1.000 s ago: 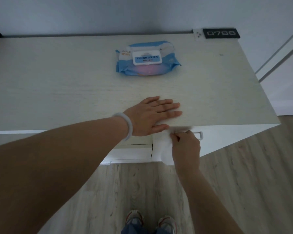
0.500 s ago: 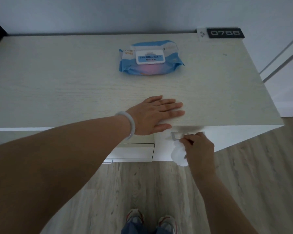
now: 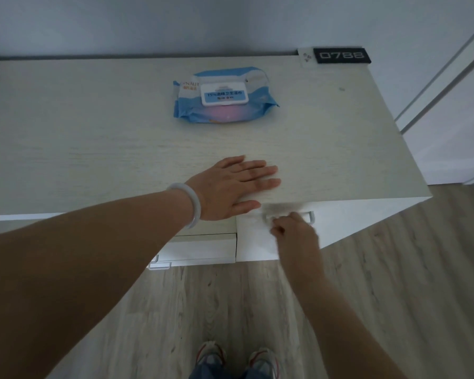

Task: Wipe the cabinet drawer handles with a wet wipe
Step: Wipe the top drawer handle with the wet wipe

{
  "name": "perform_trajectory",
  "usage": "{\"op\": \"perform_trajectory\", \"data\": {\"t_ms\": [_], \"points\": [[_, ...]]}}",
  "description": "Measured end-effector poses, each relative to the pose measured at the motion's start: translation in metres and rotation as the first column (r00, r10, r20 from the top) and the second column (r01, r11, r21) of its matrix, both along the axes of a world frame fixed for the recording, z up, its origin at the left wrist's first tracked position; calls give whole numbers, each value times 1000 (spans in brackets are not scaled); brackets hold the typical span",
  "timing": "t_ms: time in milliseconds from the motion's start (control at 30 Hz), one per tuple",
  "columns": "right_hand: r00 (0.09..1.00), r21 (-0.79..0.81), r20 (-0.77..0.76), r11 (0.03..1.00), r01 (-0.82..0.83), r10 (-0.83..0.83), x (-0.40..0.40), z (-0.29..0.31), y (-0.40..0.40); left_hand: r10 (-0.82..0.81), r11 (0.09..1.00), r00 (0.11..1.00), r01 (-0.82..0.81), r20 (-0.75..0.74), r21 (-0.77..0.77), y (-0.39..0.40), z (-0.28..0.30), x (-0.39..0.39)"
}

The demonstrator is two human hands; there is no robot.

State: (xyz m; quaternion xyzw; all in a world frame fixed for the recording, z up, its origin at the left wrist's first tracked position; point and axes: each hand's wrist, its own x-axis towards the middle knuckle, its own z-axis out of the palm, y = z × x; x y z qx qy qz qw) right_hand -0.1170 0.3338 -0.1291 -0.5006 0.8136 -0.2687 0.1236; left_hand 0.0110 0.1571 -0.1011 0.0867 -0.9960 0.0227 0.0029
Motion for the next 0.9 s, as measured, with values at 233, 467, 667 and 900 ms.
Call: {"op": "perform_trajectory", "data": {"t_ms": [233, 467, 667, 900], "points": [[990, -14, 102, 995, 95, -93, -42, 5, 20, 0, 1000, 1000, 0, 0, 3, 0, 0, -1], [996, 2, -21, 996, -88, 88, 8, 2, -3, 3, 1000, 1000, -3, 13, 2, -1, -2, 1], [999, -7, 1, 999, -42, 42, -47, 7, 18, 0, 1000, 1000, -1, 17, 10, -1, -2, 0], [988, 20, 2, 988, -153, 153, -24, 7, 3, 3, 1000, 1000, -3, 19, 9, -1, -1, 1]]}}
